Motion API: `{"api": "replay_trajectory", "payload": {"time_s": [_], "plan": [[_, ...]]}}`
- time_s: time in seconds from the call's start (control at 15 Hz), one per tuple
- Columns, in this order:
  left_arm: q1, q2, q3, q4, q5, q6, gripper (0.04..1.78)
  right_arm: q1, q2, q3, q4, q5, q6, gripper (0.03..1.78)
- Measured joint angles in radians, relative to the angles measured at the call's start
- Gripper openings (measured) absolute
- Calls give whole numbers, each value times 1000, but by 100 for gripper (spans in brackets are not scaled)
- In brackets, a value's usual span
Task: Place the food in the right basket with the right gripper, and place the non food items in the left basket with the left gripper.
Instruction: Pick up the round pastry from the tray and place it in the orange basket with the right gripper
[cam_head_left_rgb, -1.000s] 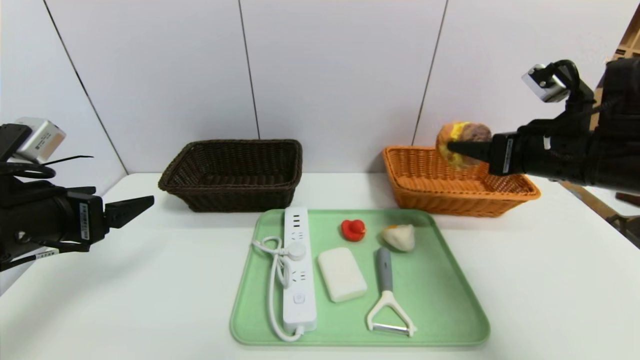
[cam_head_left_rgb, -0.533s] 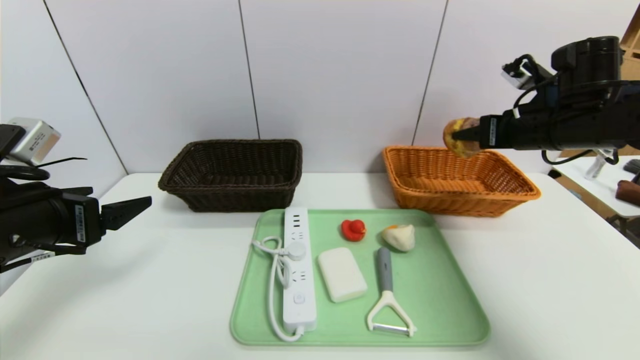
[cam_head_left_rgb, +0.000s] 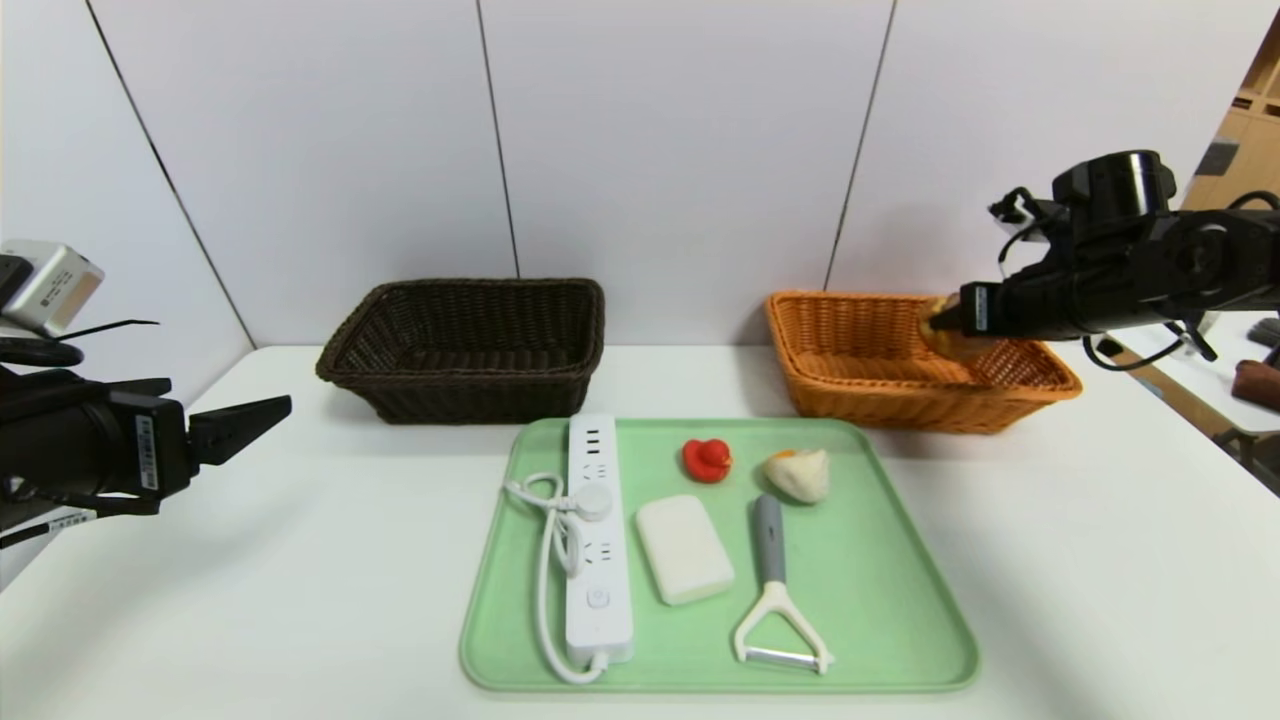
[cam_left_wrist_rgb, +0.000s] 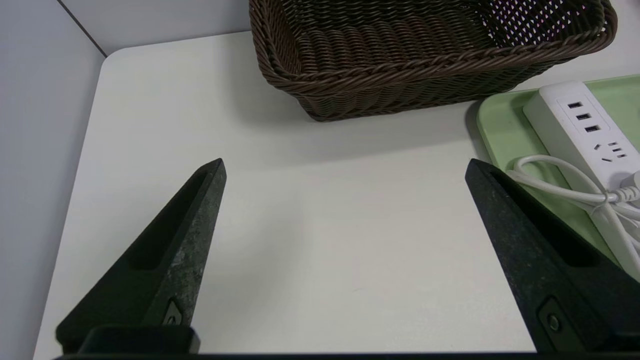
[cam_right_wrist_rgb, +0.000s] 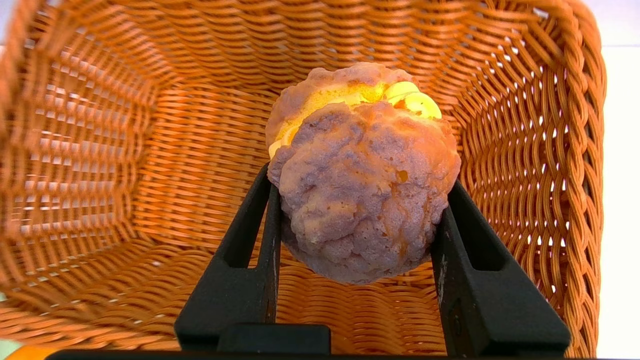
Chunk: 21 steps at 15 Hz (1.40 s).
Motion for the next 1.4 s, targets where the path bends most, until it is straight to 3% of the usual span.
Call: {"api": "replay_trajectory", "payload": {"time_s": [0.2, 0.47, 0.87, 1.27, 1.4], "plan": [[1, -1, 4, -1, 0, 1, 169, -15, 29, 4, -7, -2, 0, 84], [3, -5, 9, 0, 0, -3, 169, -17, 64, 5, -17, -48, -3, 84], [3, -16, 24, 1, 0, 0, 169, -15, 74, 35, -118, -50, -4, 84], [3, -29, 33, 0, 0, -5, 169, -12, 63, 56, -121, -51, -3, 84], [3, -31, 34, 0, 0, -5, 169, -11, 61, 60, -131, -49, -3, 96]]}}
